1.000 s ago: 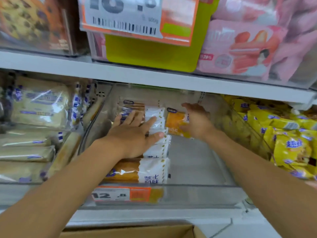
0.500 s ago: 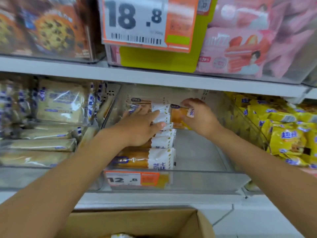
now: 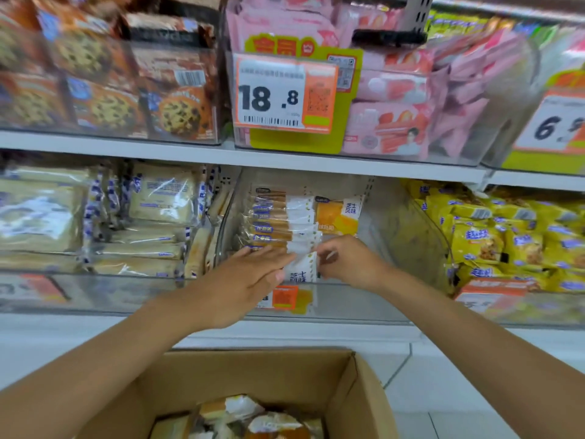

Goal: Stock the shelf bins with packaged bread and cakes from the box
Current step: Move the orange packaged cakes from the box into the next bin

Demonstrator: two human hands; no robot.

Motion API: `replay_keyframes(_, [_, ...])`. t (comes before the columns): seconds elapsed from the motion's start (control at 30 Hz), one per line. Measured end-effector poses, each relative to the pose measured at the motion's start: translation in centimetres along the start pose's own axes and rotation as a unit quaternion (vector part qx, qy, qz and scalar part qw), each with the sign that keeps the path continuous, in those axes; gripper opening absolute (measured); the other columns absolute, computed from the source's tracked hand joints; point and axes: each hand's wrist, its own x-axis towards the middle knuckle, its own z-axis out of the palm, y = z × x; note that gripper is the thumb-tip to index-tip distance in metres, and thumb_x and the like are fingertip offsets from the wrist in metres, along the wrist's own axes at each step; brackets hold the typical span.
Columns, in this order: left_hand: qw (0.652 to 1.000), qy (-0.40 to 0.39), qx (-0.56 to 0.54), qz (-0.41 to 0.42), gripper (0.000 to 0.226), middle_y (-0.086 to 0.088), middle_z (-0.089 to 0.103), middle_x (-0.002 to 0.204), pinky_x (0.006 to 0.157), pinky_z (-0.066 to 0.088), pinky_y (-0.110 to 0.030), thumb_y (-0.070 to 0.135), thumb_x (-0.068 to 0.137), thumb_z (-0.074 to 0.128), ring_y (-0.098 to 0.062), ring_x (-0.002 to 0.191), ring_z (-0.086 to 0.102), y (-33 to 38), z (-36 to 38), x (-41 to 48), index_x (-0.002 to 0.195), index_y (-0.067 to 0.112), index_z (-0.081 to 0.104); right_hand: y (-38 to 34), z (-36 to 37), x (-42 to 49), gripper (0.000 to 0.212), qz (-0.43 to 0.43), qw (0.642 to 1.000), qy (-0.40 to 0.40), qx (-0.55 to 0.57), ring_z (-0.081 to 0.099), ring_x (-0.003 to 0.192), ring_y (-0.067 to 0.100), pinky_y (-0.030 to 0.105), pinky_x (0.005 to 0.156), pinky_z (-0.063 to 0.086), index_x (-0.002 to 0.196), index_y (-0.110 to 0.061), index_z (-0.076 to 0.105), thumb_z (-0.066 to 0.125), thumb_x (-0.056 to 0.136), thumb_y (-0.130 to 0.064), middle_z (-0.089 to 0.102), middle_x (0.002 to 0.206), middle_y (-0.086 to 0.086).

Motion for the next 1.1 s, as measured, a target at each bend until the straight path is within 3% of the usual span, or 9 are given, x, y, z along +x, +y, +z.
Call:
replay_keyframes(0.17, [1.000,-0.008,-0.009,-0.006,0.062,0.021,0.001,0.162,0.122,-0.008,-0.030,0.058,0.090,0.013,0.007,0.146,-0.011,-0.1,0.1,-0.1,0.151,0.044,0.011,-0.2,0.4,-0.2,0.011,0.051,0.968,0.079,0.235,0.068,0.059,0.006,0.017,0.058,0.055,0.096,0.006,0.068,0.064,0.086,0.009,0.067,0.076,0.012])
replay_keyframes(0.33, [0.985,-0.088,0.145,-0.037,0.078,0.013,-0.014,0.162,0.121,-0.014,-0.034,0.068,0.087,0.009,-0.004,0.147,-0.022,1.5,0.8,1.2,0.156,0.035,-0.001,0.4,-0.3,-0.1,0.017,0.135,0.949,0.008,0.283,0.071,0.071,0.012,0.021,0.065,0.058,0.106,0.007,0.065,0.062,0.088,0.006,0.069,0.095,0.018])
replay_keyframes(0.47, [0.994,-0.078,0.071,-0.036,0.063,0.009,-0.006,0.164,0.121,-0.010,-0.032,0.060,0.095,0.012,-0.007,0.150,-0.014,2.0,0.4,1.5,0.155,0.039,0.008,-0.4,-1.6,-0.2,0.025,0.221,0.909,-0.051,0.350,0.070,0.081,0.026,0.033,0.074,0.060,0.112,-0.009,0.063,0.065,0.092,-0.023,0.062,0.114,0.023])
replay_keyframes(0.53, [0.999,-0.015,0.006,-0.027,0.056,0.009,0.001,0.165,0.120,-0.006,-0.027,0.056,0.095,0.009,-0.005,0.150,-0.008,1.6,-0.2,1.4,0.150,0.047,0.011,-1.1,-1.9,-0.3,0.038,0.236,0.910,-0.089,0.328,0.067,0.082,0.021,0.031,0.071,0.059,0.123,-0.020,0.055,0.063,0.091,-0.038,0.058,0.121,0.013])
replay_keyframes(0.67, [0.987,0.021,0.123,-0.099,0.061,-0.003,-0.006,0.166,0.123,-0.008,-0.037,0.045,0.103,0.007,-0.015,0.151,-0.012,0.0,0.1,2.4,0.158,0.020,-0.003,-2.2,0.3,1.0,0.065,0.220,0.924,-0.130,0.285,0.064,0.086,0.001,0.027,0.077,0.057,0.131,-0.045,0.018,0.065,0.093,-0.023,0.062,0.108,-0.014])
replay_keyframes(0.73, [0.979,0.008,0.156,-0.131,0.060,-0.007,-0.006,0.166,0.122,-0.009,-0.043,0.043,0.105,0.007,-0.019,0.152,-0.012,0.0,0.9,2.7,0.157,0.017,-0.006,-2.1,1.5,1.9,0.095,0.224,0.918,-0.149,0.292,0.063,0.104,0.007,0.031,0.081,0.057,0.151,-0.040,0.002,0.071,0.089,-0.020,0.059,0.130,-0.010])
replay_keyframes(0.83, [0.953,-0.001,0.265,-0.145,0.059,-0.009,-0.007,0.165,0.120,-0.013,-0.049,0.042,0.105,0.007,-0.021,0.152,-0.011,0.0,1.2,2.7,0.158,0.017,-0.005,-1.4,1.9,2.4,0.107,0.225,0.910,-0.124,0.324,0.055,0.125,0.017,0.039,0.088,0.056,0.153,-0.041,-0.007,0.073,0.086,-0.017,0.042,0.151,-0.004])
replay_keyframes(1.03, [0.960,0.032,0.258,-0.106,0.061,-0.007,-0.014,0.164,0.123,-0.006,-0.036,0.041,0.106,0.011,-0.019,0.151,-0.014,-1.0,-0.9,3.6,0.157,0.012,-0.005,-1.5,2.2,2.5,0.075,0.125,0.991,-0.035,-0.026,-0.012,0.150,0.022,0.043,0.120,0.009,0.149,-0.052,-0.002,0.045,0.092,-0.063,-0.019,0.162,-0.002])
replay_keyframes(1.1, [0.959,0.007,0.259,-0.112,0.062,-0.008,-0.014,0.164,0.123,-0.005,-0.037,0.042,0.106,0.012,-0.020,0.151,-0.013,-1.0,-0.6,4.1,0.157,0.010,-0.006,-0.6,2.4,3.1,0.064,0.078,0.995,-0.049,-0.047,-0.009,0.150,0.020,0.043,0.122,0.004,0.150,-0.050,0.006,0.036,0.095,-0.061,-0.020,0.161,-0.005])
